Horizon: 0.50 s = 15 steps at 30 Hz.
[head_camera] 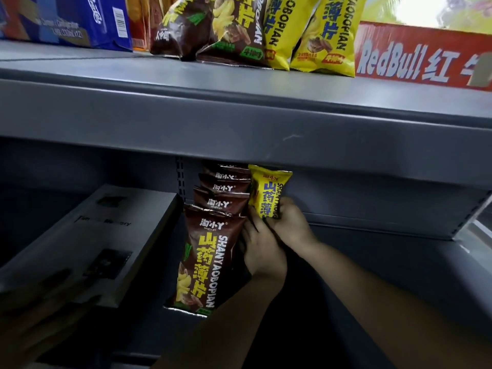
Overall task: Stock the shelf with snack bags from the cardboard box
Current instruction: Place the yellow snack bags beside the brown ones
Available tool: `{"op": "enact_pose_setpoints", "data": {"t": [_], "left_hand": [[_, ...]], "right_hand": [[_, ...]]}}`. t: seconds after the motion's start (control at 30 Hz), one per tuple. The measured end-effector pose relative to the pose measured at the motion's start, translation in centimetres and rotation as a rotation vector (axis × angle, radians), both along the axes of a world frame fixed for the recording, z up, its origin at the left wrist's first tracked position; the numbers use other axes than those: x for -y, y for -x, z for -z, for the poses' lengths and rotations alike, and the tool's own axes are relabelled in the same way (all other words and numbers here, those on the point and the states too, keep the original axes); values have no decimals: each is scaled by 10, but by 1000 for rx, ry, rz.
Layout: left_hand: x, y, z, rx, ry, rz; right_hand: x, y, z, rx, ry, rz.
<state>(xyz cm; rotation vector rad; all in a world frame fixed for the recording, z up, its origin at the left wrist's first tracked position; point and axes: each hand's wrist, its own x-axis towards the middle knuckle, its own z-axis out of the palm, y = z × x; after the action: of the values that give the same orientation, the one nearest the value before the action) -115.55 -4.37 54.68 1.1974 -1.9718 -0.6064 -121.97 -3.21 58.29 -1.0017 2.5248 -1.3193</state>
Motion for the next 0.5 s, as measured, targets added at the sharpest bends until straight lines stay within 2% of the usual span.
{"op": "enact_pose_setpoints", "data": {"t": [0.1,0.23,0.4,0.43,0.5], "left_hand": [[6,-1,-4,25,83,21],[12,5,-4,126,125,69],[9,10,-7,186,86,105],[8,11,-10,182,71,118],[7,15,-16,160,32,129]], "right_hand": [[-3,-4,3,-40,78,65],[-5,-8,2,-37,-60,83],[-13,-5,-10,-7,-162,-24],[-15,-6,-12,-51,-159,-24],[-20,-9,-18,-337,-180,64]]}}
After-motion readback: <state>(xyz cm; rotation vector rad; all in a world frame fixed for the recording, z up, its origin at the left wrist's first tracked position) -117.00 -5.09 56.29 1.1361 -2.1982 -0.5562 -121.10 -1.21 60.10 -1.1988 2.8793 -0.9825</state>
